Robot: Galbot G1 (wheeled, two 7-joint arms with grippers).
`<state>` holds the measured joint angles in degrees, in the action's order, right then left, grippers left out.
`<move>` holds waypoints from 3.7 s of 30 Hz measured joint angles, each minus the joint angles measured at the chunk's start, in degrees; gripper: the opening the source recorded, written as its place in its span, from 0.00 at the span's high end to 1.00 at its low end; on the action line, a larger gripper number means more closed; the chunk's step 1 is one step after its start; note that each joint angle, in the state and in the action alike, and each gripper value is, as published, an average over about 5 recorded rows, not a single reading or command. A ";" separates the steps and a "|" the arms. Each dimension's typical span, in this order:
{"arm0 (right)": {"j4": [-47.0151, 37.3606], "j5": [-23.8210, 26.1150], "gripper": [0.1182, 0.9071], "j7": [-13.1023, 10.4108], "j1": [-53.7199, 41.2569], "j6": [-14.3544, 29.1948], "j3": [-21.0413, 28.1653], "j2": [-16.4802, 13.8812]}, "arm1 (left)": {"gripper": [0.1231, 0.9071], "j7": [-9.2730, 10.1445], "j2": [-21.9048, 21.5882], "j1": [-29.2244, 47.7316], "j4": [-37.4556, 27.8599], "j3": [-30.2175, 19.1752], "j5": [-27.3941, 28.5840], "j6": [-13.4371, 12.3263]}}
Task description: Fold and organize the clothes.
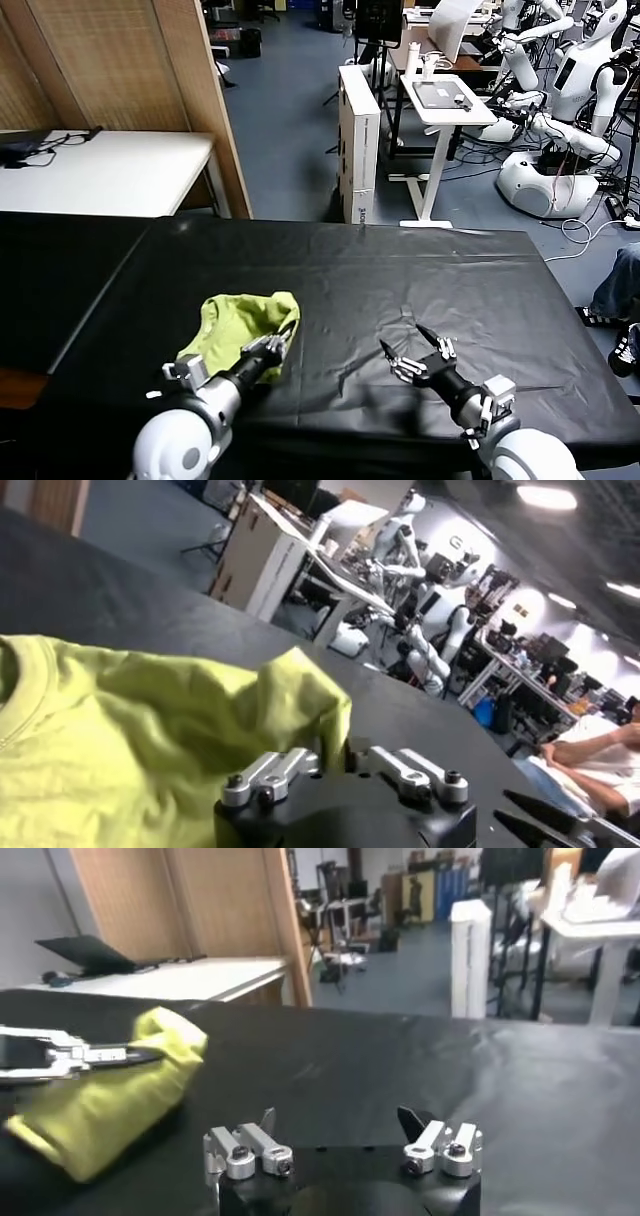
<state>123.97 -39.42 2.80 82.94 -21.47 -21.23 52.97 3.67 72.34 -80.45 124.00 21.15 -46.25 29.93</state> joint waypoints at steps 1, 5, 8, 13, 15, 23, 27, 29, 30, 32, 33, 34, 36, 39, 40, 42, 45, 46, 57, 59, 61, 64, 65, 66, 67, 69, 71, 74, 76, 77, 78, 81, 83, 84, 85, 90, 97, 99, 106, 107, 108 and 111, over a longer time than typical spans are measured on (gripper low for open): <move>-0.13 -0.50 0.00 -0.11 -0.54 -0.33 0.53 -0.12 | 0.37 -0.14 -0.16 -0.07 0.37 0.20 -0.44 -0.10; -1.07 -0.90 0.00 -1.66 -2.98 -1.40 3.22 -0.12 | 0.10 -0.08 -0.92 0.19 1.36 1.39 -1.32 -1.20; -2.48 -0.20 0.00 -2.99 -5.68 -1.81 6.22 0.37 | 0.01 0.24 -1.66 0.39 1.57 2.82 -0.94 -2.36; -6.34 -0.34 0.00 -3.60 -11.90 -1.86 12.67 2.02 | 0.00 0.29 -2.72 -0.61 2.18 5.78 0.36 -3.20; -8.36 -1.49 0.00 -3.97 -14.85 -1.98 15.38 3.02 | 0.00 0.27 -2.74 -1.29 2.29 6.89 0.90 -3.32; -17.89 -6.81 0.00 -5.99 -25.14 -3.19 22.83 8.57 | 0.00 0.37 -1.91 -4.25 2.64 10.86 1.11 -3.48; -21.68 -7.42 0.07 -5.45 -27.22 -3.02 23.90 10.76 | 0.00 0.39 -1.35 -5.50 2.85 12.75 0.98 -3.56; -22.72 -7.66 0.17 -5.01 -27.58 -2.88 24.11 11.33 | 0.00 0.37 -1.09 -6.15 2.91 13.61 1.00 -3.65; -23.05 -7.75 0.26 -4.82 -27.68 -2.82 24.16 11.50 | 0.00 0.34 -0.98 -6.50 2.96 14.04 1.01 -3.70; -23.41 -7.83 0.41 -4.58 -27.78 -2.72 24.14 11.76 | 0.00 0.27 -0.82 -7.21 3.05 14.92 1.03 -3.80; -23.49 -7.85 0.50 -4.60 -27.80 -2.69 24.07 11.86 | 0.00 0.25 -0.76 -7.55 3.09 15.37 1.03 -3.84; -23.53 -7.86 0.57 -4.69 -27.81 -2.67 23.94 11.95 | 0.00 0.23 -0.72 -7.88 3.11 15.80 1.03 -3.87; -23.47 -7.87 0.74 -5.08 -27.83 -2.77 23.41 11.97 | 0.00 0.22 -0.62 -8.41 3.11 16.59 1.04 -3.90; -23.37 -7.90 0.92 -6.03 -28.13 -3.57 22.07 11.62 | 0.00 0.19 -0.37 -8.86 3.06 17.43 1.07 -3.98; -23.39 -7.93 0.94 -6.36 -28.32 -4.02 21.49 11.40 | 0.00 0.19 -0.24 -8.94 3.02 17.59 1.11 -4.01; -23.38 -7.98 0.95 -6.97 -28.71 -5.22 20.19 10.77 | 0.00 0.17 0.10 -9.07 2.90 17.72 1.20 -4.09; -23.17 -7.95 0.96 -7.62 -29.04 -7.37 18.04 9.37 | 0.00 0.15 0.65 -9.16 2.74 17.71 1.44 -4.20; -23.09 -7.89 0.96 -7.74 -29.08 -8.01 17.36 8.82 | 0.00 0.15 0.80 -9.16 2.69 17.67 1.56 -4.24; -20.84 -6.30 0.56 -5.15 -27.60 -10.41 12.16 3.73 | 0.00 0.28 0.66 -9.10 2.23 16.42 4.11 -6.48; -20.00 -5.85 0.39 -4.77 -27.01 -9.76 11.58 3.09 | 0.00 0.48 0.13 -9.12 2.25 16.07 5.49 -7.49; -18.91 -4.57 0.25 -4.23 -26.16 -8.47 10.86 2.26 | 0.00 1.24 -0.54 -9.31 2.40 15.70 7.02 -8.74; -16.76 -0.75 0.07 -3.03 -24.01 -4.83 9.37 0.56 | 0.00 2.59 -1.86 -10.08 2.96 15.51 8.58 -11.12; -15.92 0.70 0.03 -2.71 -23.02 -3.08 8.75 -0.11 | 0.00 2.78 -2.41 -10.45 3.18 15.63 8.83 -12.14; -15.09 1.99 0.02 -2.52 -21.98 -1.26 8.11 -0.75 | 0.00 2.80 -3.01 -10.89 3.38 15.85 8.97 -13.19; -14.26 3.12 0.01 -2.45 -20.86 0.63 7.45 -1.38 | 0.00 2.74 -3.62 -11.37 3.56 16.10 8.97 -14.18; -12.66 5.07 0.00 -2.49 -18.44 4.50 5.88 -2.55 | 0.00 2.89 -4.96 -12.53 3.95 16.77 8.67 -16.10; -11.14 6.66 0.00 -2.64 -15.90 7.92 4.07 -3.30 | 0.00 3.33 -6.32 -13.92 4.45 17.59 8.74 -17.44; -8.71 8.20 0.00 -3.86 -11.83 12.08 0.79 -3.58 | 0.00 4.39 -8.18 -16.75 5.47 19.12 9.66 -18.53; -6.92 9.17 0.00 -5.13 -8.78 14.42 -1.51 -3.32 | 0.00 5.21 -9.01 -19.19 6.37 20.18 10.26 -19.15; -5.99 9.88 0.00 -5.60 -7.08 15.54 -2.63 -3.09 | 0.00 5.51 -9.25 -20.55 6.89 20.73 10.61 -19.60; -5.02 10.82 0.00 -5.86 -5.14 16.74 -3.77 -2.76 | 0.00 5.57 -9.37 -22.00 7.48 21.31 11.01 -20.08; -2.18 14.17 0.00 -5.48 1.44 20.34 -7.04 -1.40 | 0.00 4.71 -9.13 -26.72 9.39 23.20 12.38 -21.54; -0.52 16.21 0.00 -5.02 6.16 22.57 -9.18 -0.21 | 0.00 4.31 -8.65 -29.75 10.57 24.23 13.36 -22.34; 0.20 17.09 0.00 -4.92 8.51 23.56 -10.19 0.46 | 0.00 4.28 -8.38 -31.10 11.05 24.58 13.81 -22.66; 0.90 17.97 0.00 -4.89 10.83 24.55 -11.17 1.18 | 0.00 4.27 -8.08 -32.39 11.49 24.83 14.21 -22.93; 3.96 21.52 0.00 -4.92 21.71 28.47 -15.30 5.01 | 0.00 4.16 -6.90 -37.36 12.93 25.32 15.76 -24.22; 5.32 21.80 0.00 -5.47 31.42 30.39 -18.28 7.89 | 0.00 3.77 -5.17 -40.96 13.32 24.51 18.54 -24.44; 5.28 21.51 0.00 -5.50 32.51 30.51 -18.63 8.14 | 0.00 3.57 -4.61 -41.33 12.96 24.19 19.15 -24.52; 5.40 21.31 0.00 -5.51 34.31 30.26 -18.54 8.92 | 0.00 2.79 -3.43 -42.24 12.79 24.13 19.59 -24.65; 5.48 21.31 0.00 -5.51 34.50 30.20 -18.54 8.97 | 0.00 2.72 -3.43 -42.32 12.84 24.18 19.58 -24.65; 5.57 21.30 0.00 -5.51 34.71 30.15 -18.55 9.02 | 0.00 2.65 -3.45 -42.39 12.89 24.24 19.57 -24.65; 5.72 21.29 0.00 -5.51 35.13 30.08 -18.60 9.12 | 0.00 2.52 -3.50 -42.49 12.98 24.34 19.54 -24.64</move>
